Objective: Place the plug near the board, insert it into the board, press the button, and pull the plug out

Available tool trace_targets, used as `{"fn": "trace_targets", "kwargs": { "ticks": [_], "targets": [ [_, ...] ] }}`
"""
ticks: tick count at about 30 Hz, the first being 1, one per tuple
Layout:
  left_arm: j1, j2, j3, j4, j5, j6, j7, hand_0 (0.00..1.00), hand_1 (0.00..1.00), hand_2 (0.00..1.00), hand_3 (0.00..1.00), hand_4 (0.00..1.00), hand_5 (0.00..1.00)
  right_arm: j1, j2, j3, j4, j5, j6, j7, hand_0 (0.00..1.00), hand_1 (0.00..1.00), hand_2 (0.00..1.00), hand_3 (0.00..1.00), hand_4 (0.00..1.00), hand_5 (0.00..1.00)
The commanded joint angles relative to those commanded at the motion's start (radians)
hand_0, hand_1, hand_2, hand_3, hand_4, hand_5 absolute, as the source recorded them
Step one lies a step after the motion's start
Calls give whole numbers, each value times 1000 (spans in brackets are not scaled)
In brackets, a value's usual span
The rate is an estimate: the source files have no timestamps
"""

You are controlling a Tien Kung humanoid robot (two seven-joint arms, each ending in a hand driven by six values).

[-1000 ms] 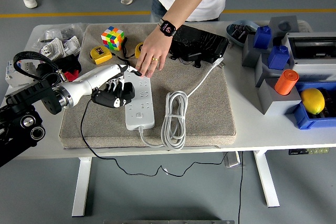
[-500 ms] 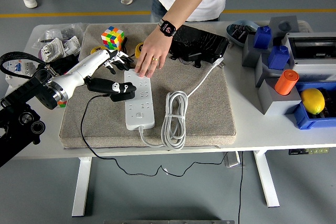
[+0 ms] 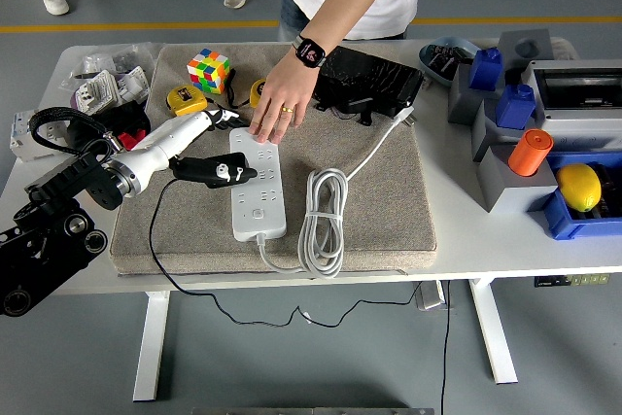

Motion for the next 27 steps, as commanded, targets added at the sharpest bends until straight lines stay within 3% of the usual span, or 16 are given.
{"fn": "trace_targets", "kwargs": {
  "ticks": [5, 6, 10, 11, 27],
  "targets": [
    [-18, -15, 26, 42, 23, 23, -6, 706, 734, 757, 809, 998, 402, 0, -3, -6, 0, 1, 0, 0, 709, 715, 727, 625, 998, 611],
    [-22, -19, 32, 53, 30, 27, -7, 676, 685, 716, 775, 998, 341, -1, -3, -7, 0, 2, 0, 0, 710, 715, 727, 625, 998, 611],
    [-37, -35, 54, 96, 30, 34, -7, 676, 685, 716, 775, 998, 341, -2, -4, -12, 0, 2, 1, 0, 710, 715, 727, 625, 998, 611],
    [-39, -37, 57, 102, 28, 36, -7, 671, 687, 705, 763, 998, 293, -2, -4, -13, 0, 2, 1, 0, 710, 715, 727, 625, 998, 611],
    [-73, -76, 107, 222, 46, 56, -7, 676, 679, 663, 729, 998, 264, -1, -5, -13, 1, 3, 0, 0, 711, 715, 727, 625, 998, 610]
  ]
}}
